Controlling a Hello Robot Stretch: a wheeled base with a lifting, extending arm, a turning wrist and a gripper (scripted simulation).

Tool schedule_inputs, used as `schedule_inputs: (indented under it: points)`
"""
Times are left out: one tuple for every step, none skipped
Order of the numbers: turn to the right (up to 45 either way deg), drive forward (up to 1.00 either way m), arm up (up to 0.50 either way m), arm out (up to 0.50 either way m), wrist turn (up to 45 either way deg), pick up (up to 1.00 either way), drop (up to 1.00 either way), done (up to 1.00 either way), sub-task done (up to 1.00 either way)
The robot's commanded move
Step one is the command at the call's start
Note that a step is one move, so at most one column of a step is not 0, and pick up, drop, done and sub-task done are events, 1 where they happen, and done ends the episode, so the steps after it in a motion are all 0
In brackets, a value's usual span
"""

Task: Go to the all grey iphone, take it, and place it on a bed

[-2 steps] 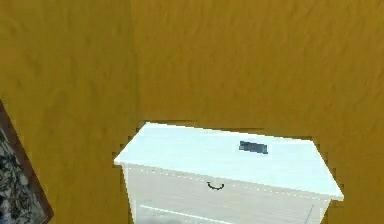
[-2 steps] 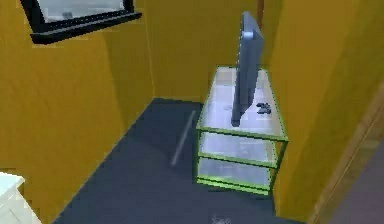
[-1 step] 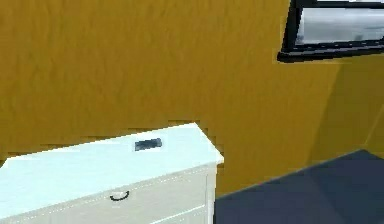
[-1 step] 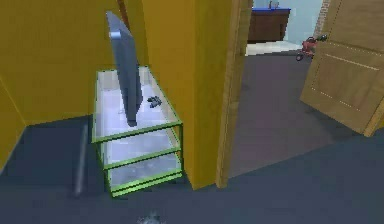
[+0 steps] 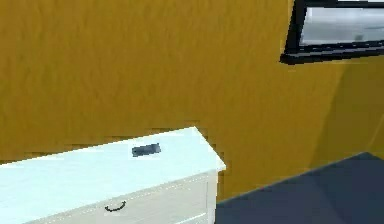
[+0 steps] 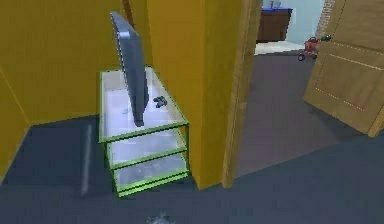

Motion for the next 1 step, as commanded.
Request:
schedule_inputs:
  points:
    - [-45.0,0.0,0.0,0.0,0.0,0.0,0.0,0.0,0.0]
